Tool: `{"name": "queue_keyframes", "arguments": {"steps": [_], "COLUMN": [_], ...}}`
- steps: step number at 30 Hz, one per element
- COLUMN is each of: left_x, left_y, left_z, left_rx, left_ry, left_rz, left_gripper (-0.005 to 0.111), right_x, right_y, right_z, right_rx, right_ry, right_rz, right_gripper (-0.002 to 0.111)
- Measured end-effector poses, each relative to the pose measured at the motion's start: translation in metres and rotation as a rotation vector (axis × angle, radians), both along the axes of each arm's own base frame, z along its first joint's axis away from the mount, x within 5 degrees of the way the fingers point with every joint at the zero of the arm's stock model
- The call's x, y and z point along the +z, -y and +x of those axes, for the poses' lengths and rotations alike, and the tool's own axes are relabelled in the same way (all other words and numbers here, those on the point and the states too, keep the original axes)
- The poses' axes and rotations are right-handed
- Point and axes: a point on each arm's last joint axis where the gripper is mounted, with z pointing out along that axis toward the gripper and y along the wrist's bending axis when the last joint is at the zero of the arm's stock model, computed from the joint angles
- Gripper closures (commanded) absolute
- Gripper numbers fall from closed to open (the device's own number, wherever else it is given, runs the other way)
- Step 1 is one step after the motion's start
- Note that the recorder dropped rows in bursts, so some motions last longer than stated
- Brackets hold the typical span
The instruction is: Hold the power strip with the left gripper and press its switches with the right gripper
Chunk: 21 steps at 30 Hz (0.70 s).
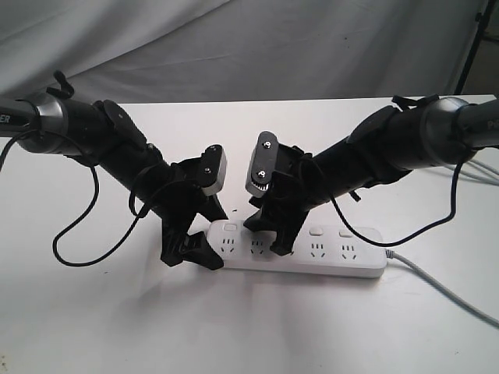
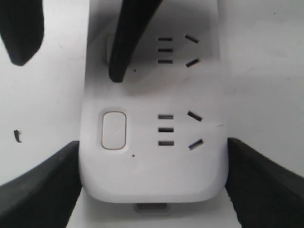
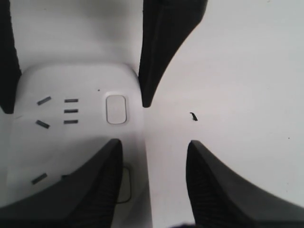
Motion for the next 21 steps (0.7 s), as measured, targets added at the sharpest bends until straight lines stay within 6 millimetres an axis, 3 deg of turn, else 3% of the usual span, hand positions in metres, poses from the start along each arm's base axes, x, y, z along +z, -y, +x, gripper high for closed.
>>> {"name": "queue_keyframes", "arguments": {"steps": [21], "left_x": [0.0000], "left_y": [0.0000], "left_z": [0.0000], "left_rx": [0.000], "left_ry": [0.000], "left_rz": [0.000], "left_gripper": [0.040], "right_x": [-0.0087], "right_y": [0.0062], "right_z": [-0.0031], "right_rx": [-0.043], "right_ry": [-0.041], "right_rz": [0.003], "right_gripper": [0.067]}}
